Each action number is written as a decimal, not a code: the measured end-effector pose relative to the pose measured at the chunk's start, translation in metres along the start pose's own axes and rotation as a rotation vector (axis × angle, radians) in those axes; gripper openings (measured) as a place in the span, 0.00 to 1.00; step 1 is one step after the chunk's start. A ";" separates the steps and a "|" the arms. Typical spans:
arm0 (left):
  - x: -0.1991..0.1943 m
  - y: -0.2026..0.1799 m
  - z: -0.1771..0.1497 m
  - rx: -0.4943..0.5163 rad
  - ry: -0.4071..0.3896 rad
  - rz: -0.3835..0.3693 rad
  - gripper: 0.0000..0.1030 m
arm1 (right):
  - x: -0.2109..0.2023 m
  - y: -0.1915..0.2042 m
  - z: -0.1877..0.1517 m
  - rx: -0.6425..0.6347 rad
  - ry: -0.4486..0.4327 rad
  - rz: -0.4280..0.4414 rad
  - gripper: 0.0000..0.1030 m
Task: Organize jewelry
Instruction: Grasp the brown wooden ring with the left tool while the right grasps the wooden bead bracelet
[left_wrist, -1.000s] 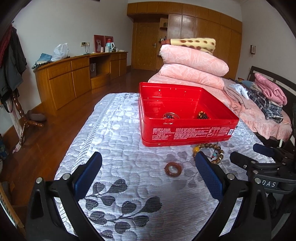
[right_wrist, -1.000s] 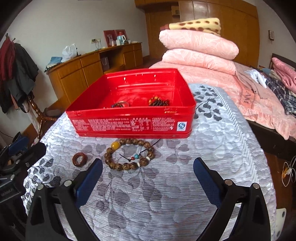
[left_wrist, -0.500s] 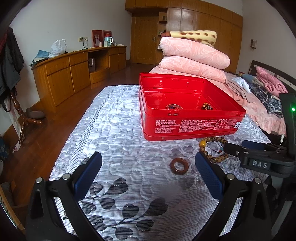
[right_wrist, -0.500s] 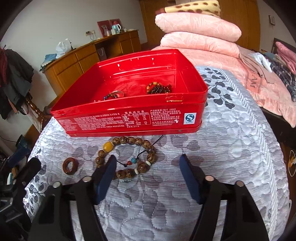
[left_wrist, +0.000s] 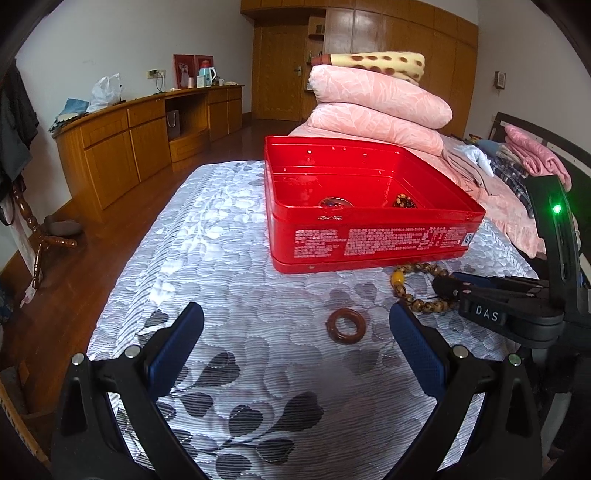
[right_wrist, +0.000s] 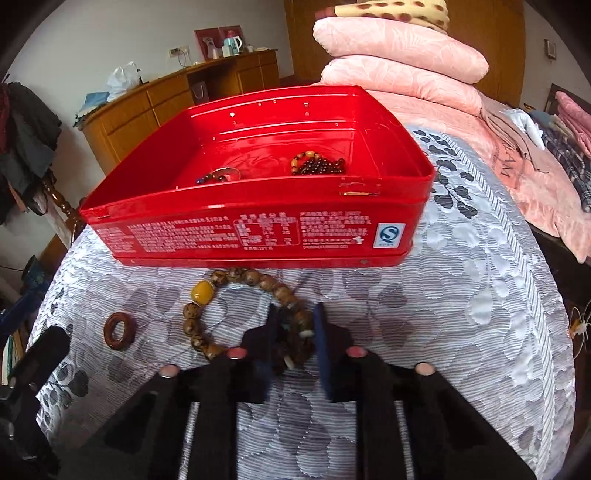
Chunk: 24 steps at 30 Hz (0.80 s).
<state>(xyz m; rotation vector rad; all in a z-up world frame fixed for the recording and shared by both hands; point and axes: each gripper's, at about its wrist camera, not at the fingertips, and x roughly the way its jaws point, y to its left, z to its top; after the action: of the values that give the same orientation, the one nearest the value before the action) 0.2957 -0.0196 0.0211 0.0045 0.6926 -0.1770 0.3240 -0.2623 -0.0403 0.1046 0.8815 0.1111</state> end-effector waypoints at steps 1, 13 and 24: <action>0.000 -0.001 0.000 0.000 0.003 -0.006 0.95 | -0.001 -0.003 -0.001 0.013 0.001 0.015 0.14; 0.024 -0.020 0.002 0.007 0.105 -0.028 0.94 | -0.022 -0.034 -0.004 0.072 -0.035 0.051 0.13; 0.051 -0.016 0.002 -0.013 0.205 -0.054 0.64 | -0.019 -0.036 -0.004 0.077 -0.038 0.084 0.13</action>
<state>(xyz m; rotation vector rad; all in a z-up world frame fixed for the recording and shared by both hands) 0.3330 -0.0441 -0.0087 -0.0083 0.8986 -0.2255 0.3104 -0.3007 -0.0334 0.2152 0.8433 0.1533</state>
